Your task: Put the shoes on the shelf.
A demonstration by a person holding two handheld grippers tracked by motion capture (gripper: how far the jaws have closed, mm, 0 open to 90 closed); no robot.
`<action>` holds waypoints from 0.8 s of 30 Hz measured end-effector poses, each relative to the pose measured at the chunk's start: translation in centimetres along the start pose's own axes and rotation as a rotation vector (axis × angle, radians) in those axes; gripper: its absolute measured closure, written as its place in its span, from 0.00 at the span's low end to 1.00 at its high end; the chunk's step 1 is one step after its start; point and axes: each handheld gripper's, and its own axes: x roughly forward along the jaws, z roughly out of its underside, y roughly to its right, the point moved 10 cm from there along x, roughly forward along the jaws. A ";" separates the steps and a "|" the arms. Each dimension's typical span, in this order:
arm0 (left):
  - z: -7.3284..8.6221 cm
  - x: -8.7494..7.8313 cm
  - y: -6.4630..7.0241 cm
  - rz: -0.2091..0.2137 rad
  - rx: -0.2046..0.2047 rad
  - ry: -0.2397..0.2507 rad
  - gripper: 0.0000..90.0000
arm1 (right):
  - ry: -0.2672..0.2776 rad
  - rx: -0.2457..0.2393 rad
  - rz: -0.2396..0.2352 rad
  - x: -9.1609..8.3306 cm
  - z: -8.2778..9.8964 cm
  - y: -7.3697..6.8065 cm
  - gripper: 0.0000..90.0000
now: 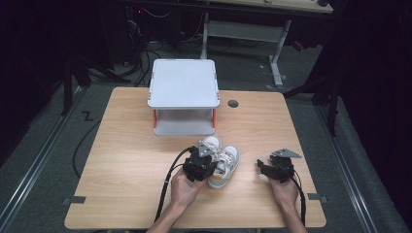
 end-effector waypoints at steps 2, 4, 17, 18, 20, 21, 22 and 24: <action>-0.1 -0.5 -0.7 -0.010 -0.003 0.004 0.87 | 0.003 0.001 -0.002 0.0 0.0 0.0 0.50; -0.3 -0.9 -1.5 -0.028 -0.006 0.008 0.87 | 0.009 0.004 -0.007 -0.1 0.0 0.0 0.55; -1.7 -1.6 -8.4 -0.166 -0.064 0.034 0.87 | 0.018 -0.020 -0.048 -0.2 -0.1 -0.4 0.74; -1.8 -1.5 -8.8 -0.172 -0.075 0.038 0.87 | 0.018 -0.020 -0.049 -0.2 -0.1 -0.4 0.75; -2.0 -1.3 -9.4 -0.180 -0.090 0.041 0.87 | 0.017 -0.027 -0.050 -0.2 -0.1 -0.5 0.77; -2.2 -1.2 -9.7 -0.186 -0.094 0.046 0.87 | 0.020 -0.035 -0.051 -0.2 -0.1 -0.6 0.78; -2.2 -1.1 -9.9 -0.193 -0.091 0.047 0.87 | 0.028 -0.042 -0.051 -0.3 -0.2 -0.6 0.79; -2.3 -1.0 -10.1 -0.200 -0.087 0.049 0.87 | 0.039 -0.048 -0.053 -0.4 -0.3 -0.7 0.80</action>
